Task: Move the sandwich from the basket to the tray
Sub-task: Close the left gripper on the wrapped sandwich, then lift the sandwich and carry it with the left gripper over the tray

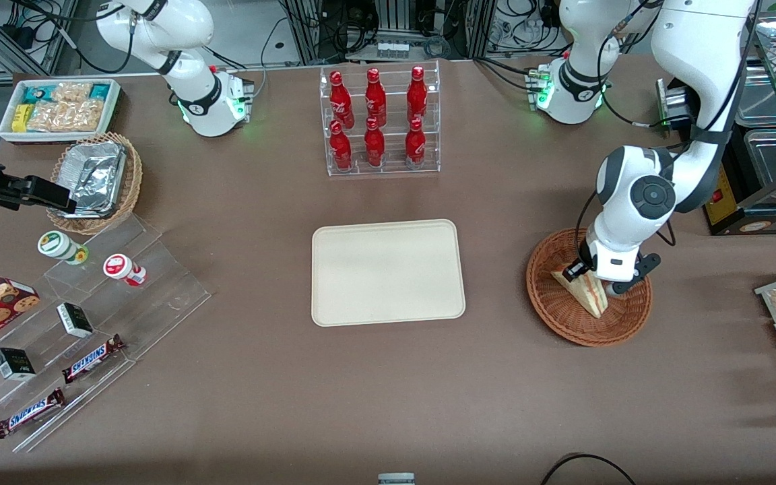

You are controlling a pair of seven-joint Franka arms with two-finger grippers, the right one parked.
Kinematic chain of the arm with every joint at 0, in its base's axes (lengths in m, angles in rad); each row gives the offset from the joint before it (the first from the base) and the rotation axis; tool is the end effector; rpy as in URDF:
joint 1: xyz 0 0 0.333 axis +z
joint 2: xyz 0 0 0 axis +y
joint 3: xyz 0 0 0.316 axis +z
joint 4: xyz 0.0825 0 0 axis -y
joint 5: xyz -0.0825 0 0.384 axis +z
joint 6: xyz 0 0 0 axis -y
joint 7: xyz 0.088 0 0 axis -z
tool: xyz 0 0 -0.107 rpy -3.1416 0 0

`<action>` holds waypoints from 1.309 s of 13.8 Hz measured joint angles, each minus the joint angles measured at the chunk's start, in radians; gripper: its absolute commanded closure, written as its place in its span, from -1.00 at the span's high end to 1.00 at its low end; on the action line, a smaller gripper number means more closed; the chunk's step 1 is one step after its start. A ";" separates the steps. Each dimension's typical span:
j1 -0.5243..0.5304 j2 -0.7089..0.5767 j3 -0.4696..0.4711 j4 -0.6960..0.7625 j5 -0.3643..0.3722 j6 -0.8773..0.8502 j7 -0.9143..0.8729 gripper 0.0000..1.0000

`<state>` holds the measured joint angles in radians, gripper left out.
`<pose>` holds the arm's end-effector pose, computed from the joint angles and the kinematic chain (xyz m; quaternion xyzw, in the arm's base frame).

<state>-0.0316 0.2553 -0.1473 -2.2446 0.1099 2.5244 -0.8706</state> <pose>0.5374 -0.0985 0.2564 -0.9539 -0.2994 -0.0194 0.0049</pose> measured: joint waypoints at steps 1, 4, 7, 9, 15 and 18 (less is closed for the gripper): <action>0.000 0.000 0.000 0.005 0.006 0.000 0.000 -1.00; -0.002 -0.017 -0.003 0.041 0.015 -0.053 0.000 -1.00; -0.042 -0.075 -0.024 0.142 0.043 -0.262 0.000 -1.00; -0.111 -0.104 -0.030 0.222 0.045 -0.392 -0.005 -1.00; -0.386 -0.041 -0.041 0.364 0.045 -0.478 -0.024 -1.00; -0.490 0.092 -0.042 0.463 0.045 -0.475 -0.030 -1.00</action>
<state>-0.5213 0.3473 -0.1897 -1.7816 0.1545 2.0498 -0.9004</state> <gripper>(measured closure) 0.859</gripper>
